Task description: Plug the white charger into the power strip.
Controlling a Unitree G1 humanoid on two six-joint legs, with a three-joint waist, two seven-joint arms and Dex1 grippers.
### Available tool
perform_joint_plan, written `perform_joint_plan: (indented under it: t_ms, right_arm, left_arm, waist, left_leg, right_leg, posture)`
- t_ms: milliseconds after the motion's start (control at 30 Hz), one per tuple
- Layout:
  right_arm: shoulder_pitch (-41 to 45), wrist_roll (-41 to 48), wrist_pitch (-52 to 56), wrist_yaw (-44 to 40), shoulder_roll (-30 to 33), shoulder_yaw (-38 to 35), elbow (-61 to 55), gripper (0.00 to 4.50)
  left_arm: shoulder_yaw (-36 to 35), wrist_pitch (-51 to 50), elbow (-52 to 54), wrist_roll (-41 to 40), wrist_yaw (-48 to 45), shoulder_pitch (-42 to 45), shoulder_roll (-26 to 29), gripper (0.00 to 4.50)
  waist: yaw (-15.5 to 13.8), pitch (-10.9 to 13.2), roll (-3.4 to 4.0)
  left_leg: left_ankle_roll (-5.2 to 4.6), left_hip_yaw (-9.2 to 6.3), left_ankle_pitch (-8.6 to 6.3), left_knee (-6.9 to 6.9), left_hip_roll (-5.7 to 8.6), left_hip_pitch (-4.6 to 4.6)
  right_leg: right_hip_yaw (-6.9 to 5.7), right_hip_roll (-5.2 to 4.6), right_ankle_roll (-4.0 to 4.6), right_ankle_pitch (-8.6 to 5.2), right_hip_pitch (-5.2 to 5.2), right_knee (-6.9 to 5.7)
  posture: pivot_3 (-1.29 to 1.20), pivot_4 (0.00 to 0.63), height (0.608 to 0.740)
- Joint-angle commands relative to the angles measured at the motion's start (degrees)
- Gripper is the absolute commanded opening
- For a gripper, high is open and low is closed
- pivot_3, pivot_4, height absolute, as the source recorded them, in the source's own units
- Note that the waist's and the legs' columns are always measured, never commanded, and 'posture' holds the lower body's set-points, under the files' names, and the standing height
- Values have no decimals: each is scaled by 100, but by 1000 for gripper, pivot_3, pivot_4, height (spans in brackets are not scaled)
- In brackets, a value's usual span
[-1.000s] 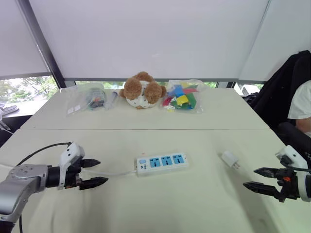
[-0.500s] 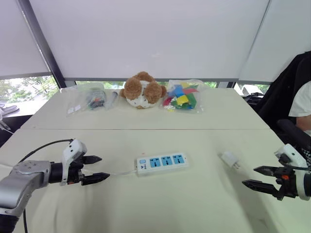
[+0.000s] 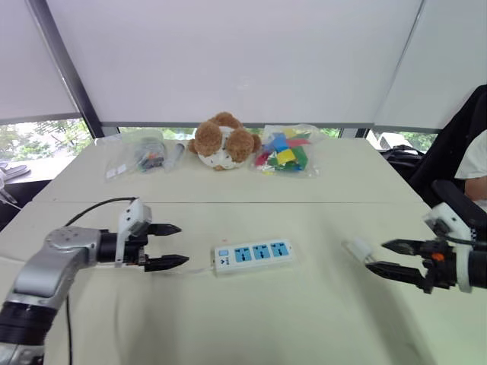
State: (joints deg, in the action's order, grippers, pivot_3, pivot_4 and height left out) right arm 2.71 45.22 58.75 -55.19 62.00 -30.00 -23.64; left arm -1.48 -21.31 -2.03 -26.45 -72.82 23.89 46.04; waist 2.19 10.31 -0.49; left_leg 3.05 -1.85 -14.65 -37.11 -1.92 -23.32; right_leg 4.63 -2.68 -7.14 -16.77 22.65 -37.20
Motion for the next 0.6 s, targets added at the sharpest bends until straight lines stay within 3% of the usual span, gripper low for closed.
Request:
perform_joint_plan:
  t_ms: [33, 233, 600]
  right_arm:
    - [231, 671, 408, 302, -155, 14, -598, 4369]
    - [367, 1084, 631, 706, -284, 231, -928, 4369]
    - [132, 910, 449, 476, 53, 167, -745, 4369]
  left_arm:
    - [255, 611, -372, 246, -158, 177, -331, 4484]
    - [585, 1520, -1224, 635, -290, 414, -986, 4484]
    - [889, 2861, -2941, 1276, -302, 927, -1976, 4484]
  waist:
    - [-7, 0, -1]
    - [-50, 0, -3]
    - [-157, -1, -3]
  left_leg:
    - [0, -3, 0, 0, 0, -1]
    - [0, -3, 0, -7, 1, -5]
    - [-1, -5, 0, -13, 2, -6]
  right_leg:
    - [-2, 0, 0, 0, 0, -1]
    - [-2, -2, -1, 1, 1, -2]
    - [-4, -1, -1, 2, 0, -4]
  posture:
    - [0, 150, 739]
    - [0, 150, 739]
    - [0, 150, 739]
